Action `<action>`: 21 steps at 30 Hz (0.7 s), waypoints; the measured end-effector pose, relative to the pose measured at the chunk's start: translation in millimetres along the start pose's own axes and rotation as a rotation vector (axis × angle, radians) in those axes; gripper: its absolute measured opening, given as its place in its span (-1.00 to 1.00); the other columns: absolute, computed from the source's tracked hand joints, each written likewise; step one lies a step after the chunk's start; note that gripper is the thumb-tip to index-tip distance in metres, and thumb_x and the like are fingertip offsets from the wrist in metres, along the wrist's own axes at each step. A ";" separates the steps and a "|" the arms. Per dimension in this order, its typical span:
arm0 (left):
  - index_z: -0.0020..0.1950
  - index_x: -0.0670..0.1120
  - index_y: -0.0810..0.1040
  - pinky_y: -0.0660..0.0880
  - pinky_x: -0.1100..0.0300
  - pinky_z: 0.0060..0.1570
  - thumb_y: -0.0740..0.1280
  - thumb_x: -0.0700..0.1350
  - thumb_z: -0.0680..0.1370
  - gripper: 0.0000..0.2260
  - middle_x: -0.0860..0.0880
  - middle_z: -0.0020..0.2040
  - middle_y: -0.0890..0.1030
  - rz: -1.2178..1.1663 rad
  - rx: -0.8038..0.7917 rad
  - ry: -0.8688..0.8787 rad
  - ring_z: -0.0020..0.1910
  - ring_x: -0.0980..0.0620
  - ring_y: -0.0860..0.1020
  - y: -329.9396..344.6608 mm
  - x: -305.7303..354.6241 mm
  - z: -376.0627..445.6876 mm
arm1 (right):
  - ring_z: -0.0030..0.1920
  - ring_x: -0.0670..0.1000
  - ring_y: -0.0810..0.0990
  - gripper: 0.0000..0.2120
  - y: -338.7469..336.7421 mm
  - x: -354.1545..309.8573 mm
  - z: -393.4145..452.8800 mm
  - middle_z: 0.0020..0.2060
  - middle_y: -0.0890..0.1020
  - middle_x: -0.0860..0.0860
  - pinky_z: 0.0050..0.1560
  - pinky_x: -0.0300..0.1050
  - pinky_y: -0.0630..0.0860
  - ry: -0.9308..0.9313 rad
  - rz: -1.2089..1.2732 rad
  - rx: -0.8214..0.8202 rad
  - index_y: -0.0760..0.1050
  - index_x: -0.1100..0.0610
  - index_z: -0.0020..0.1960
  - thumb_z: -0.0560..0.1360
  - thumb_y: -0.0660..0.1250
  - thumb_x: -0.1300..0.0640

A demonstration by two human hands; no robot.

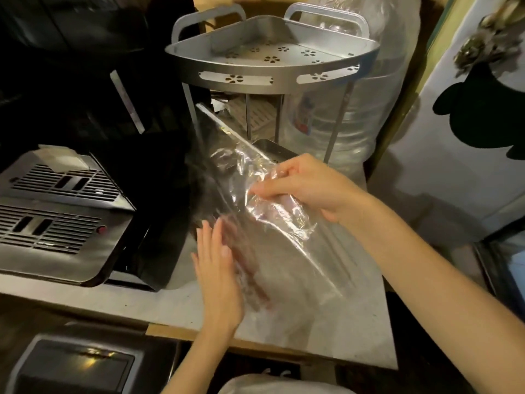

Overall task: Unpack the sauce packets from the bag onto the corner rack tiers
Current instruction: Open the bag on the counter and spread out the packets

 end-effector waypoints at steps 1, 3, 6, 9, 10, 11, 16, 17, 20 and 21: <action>0.42 0.20 0.12 -0.34 0.35 0.37 -0.31 0.41 0.40 -0.33 0.20 0.46 0.02 0.065 -0.004 0.024 0.44 0.31 -0.10 -0.5 -0.5 8.7 | -0.31 -0.11 0.58 -0.84 -5.9 17.1 -1.7 -0.33 0.66 0.09 -0.17 -0.27 0.53 0.044 0.105 0.055 0.61 0.31 -0.20 0.36 0.46 0.19; 0.43 0.08 0.21 -0.39 0.40 0.32 -0.36 0.40 0.40 -0.23 0.17 0.45 0.10 0.166 -0.058 0.025 0.44 0.28 -0.05 8.1 -6.2 21.0 | -0.28 -0.12 0.60 -0.86 -15.0 63.7 -10.0 -0.27 0.66 0.06 -0.16 -0.29 0.52 0.153 0.224 0.157 0.61 0.27 -0.15 0.38 0.45 0.19; 0.46 0.11 0.10 -0.23 0.05 0.45 -0.37 0.30 0.42 -0.31 0.11 0.52 0.04 0.360 -0.296 0.019 0.49 0.17 -0.07 47.2 -25.3 18.1 | -0.19 -0.05 0.57 -0.83 -22.7 140.1 -29.5 -0.17 0.62 0.07 -0.29 -0.28 0.40 0.353 0.223 0.207 0.60 0.22 -0.08 0.41 0.42 0.13; 0.43 0.17 -0.18 -0.31 -0.03 0.44 -0.46 0.30 0.37 -0.36 0.09 0.51 -0.17 0.595 -0.537 0.097 0.47 0.11 -0.26 88.0 -43.1 -0.6 | -0.04 0.03 0.57 -0.82 -34.8 195.8 -49.4 -0.08 0.63 0.07 -0.14 -0.23 0.39 0.477 0.259 0.260 0.58 0.16 -0.04 0.42 0.41 0.08; 0.43 0.16 -0.22 -0.34 -0.02 0.43 -0.48 0.29 0.36 -0.36 0.08 0.50 -0.21 0.671 -0.569 0.140 0.46 0.09 -0.29 97.3 -45.7 -5.1 | 0.00 0.03 0.58 -0.85 -37.4 208.9 -54.4 -0.04 0.64 0.08 -0.02 -0.20 0.42 0.488 0.283 0.273 0.59 0.14 -0.06 0.42 0.41 0.09; 0.44 0.14 -0.24 -0.37 -0.02 0.42 -0.48 0.27 0.38 -0.36 0.07 0.50 -0.22 0.737 -0.587 0.177 0.46 0.08 -0.31 104.2 -46.1 -8.3 | 0.07 0.04 0.58 -0.86 -39.0 221.0 -58.8 -0.01 0.64 0.08 0.12 -0.15 0.42 0.498 0.299 0.279 0.59 0.13 -0.06 0.42 0.40 0.09; 0.45 0.05 -0.28 -0.39 -0.04 0.40 -0.39 0.18 0.51 -0.48 0.01 0.47 -0.29 0.896 -0.641 0.258 0.45 0.02 -0.34 129.3 -42.0 -16.9 | 0.07 0.24 0.59 -0.65 -45.1 260.0 -78.3 -0.05 0.64 0.24 0.02 -0.21 0.46 0.566 0.198 0.340 0.58 0.32 -0.01 0.42 0.41 0.02; 0.44 0.04 -0.29 -0.39 -0.04 0.39 -0.44 0.19 0.48 -0.45 0.00 0.47 -0.29 0.909 -0.643 0.267 0.45 0.00 -0.35 133.5 -40.9 -18.5 | -0.03 0.26 0.61 -0.65 -45.6 261.1 -80.0 -0.13 0.63 0.28 -0.14 -0.30 0.46 0.558 0.181 0.352 0.58 0.36 -0.03 0.43 0.39 0.04; 0.41 0.03 -0.32 -0.42 -0.03 0.37 -0.55 0.19 0.35 -0.36 -0.02 0.47 -0.30 0.915 -0.649 0.252 0.43 -0.01 -0.37 145.3 -41.2 -24.1 | -0.17 0.18 0.58 -0.77 -51.4 258.8 -80.7 -0.25 0.62 0.20 -0.22 -0.23 0.47 0.502 0.112 0.390 0.59 0.32 -0.11 0.45 0.38 0.12; 0.41 0.03 -0.32 -0.42 -0.03 0.36 -0.57 0.19 0.33 -0.34 -0.03 0.47 -0.31 0.911 -0.651 0.244 0.43 -0.02 -0.37 149.4 -41.0 -26.3 | -0.18 0.16 0.59 -0.82 -55.4 257.7 -79.4 -0.26 0.63 0.16 -0.19 -0.15 0.48 0.483 0.087 0.405 0.60 0.29 -0.14 0.45 0.38 0.14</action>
Point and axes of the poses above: each hand's wrist, its own z-axis towards the middle knuckle, its own y-axis out of the palm, x = y × z, the point moved 10 cm from there along z, towards the middle knuckle
